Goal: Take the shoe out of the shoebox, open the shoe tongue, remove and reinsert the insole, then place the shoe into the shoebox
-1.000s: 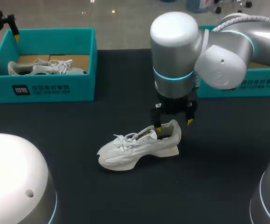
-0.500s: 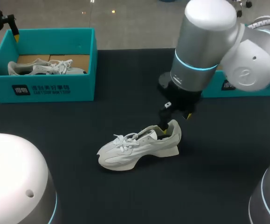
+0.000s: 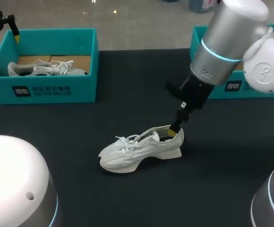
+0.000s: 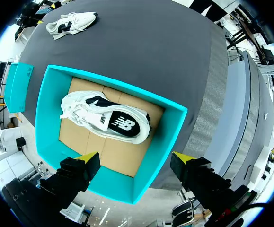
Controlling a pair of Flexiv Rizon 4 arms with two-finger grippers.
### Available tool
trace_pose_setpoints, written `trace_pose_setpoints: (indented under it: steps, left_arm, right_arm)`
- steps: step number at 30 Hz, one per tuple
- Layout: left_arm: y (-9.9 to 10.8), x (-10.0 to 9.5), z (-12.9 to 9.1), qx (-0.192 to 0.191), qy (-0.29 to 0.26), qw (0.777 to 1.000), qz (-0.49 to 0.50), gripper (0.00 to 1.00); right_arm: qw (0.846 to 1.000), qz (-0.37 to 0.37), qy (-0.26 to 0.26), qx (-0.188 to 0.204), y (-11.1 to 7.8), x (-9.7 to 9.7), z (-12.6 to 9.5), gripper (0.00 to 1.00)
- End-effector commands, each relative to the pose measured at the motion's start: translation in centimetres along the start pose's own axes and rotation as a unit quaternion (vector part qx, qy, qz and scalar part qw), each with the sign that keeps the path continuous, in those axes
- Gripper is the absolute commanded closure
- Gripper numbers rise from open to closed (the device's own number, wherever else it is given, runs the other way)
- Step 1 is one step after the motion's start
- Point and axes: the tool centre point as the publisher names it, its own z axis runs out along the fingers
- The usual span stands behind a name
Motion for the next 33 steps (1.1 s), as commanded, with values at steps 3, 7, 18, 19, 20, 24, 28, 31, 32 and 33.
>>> trace_pose_setpoints:
  steps: [3, 7, 18, 19, 20, 24, 28, 31, 32, 33]
  left_arm:
    - [0.0, 0.0, 0.0, 0.000, 0.001, 1.000, 0.001, 0.00]
    - [0.0, 0.0, 0.0, 0.000, 0.001, 1.000, 0.001, 0.00]
    - [0.0, 0.0, 0.0, 0.000, 0.001, 1.000, 0.001, 0.00]
    - [0.0, 0.0, 0.0, 0.000, 0.001, 1.000, 0.001, 0.00]
    - [0.0, 0.0, 0.0, 0.000, 0.001, 1.000, 0.001, 0.00]
    - [0.0, 0.0, 0.0, 0.000, 0.001, 1.000, 0.001, 0.00]
    - [0.0, 0.0, 0.0, 0.000, 0.001, 1.000, 0.001, 0.00]
    - [0.0, 0.0, 0.0, 0.000, 0.001, 1.000, 0.001, 0.00]
    - [0.0, 0.0, 0.0, 0.000, 0.001, 1.000, 0.001, 0.00]
    - [0.0, 0.0, 0.0, 0.000, 0.001, 1.000, 0.001, 0.00]
  right_arm:
    - [0.992, -0.114, -0.009, -0.051, -0.2, -2.6, -1.9, 0.00]
    - [0.983, -0.157, -0.024, -0.092, 0.3, -4.9, -3.2, 0.00]
    - [0.984, -0.155, -0.019, -0.090, 0.6, -5.9, -3.7, 0.00]
    - [0.984, -0.155, -0.019, -0.090, 0.6, -5.9, -3.7, 0.00]
    - [0.984, -0.155, -0.019, -0.090, 0.6, -5.9, -3.7, 0.00]
    - [0.984, -0.155, -0.019, -0.090, 0.6, -5.9, -3.7, 0.00]
    - [0.984, -0.155, -0.019, -0.090, 0.6, -5.9, -3.7, 0.00]
    - [0.977, -0.158, 0.010, -0.144, -0.7, -6.5, -3.4, 0.00]
    - [0.973, -0.163, 0.013, -0.163, -1.1, -6.7, -3.3, 0.00]
    - [0.971, -0.165, 0.012, -0.174, -1.6, -7.0, -3.3, 0.00]
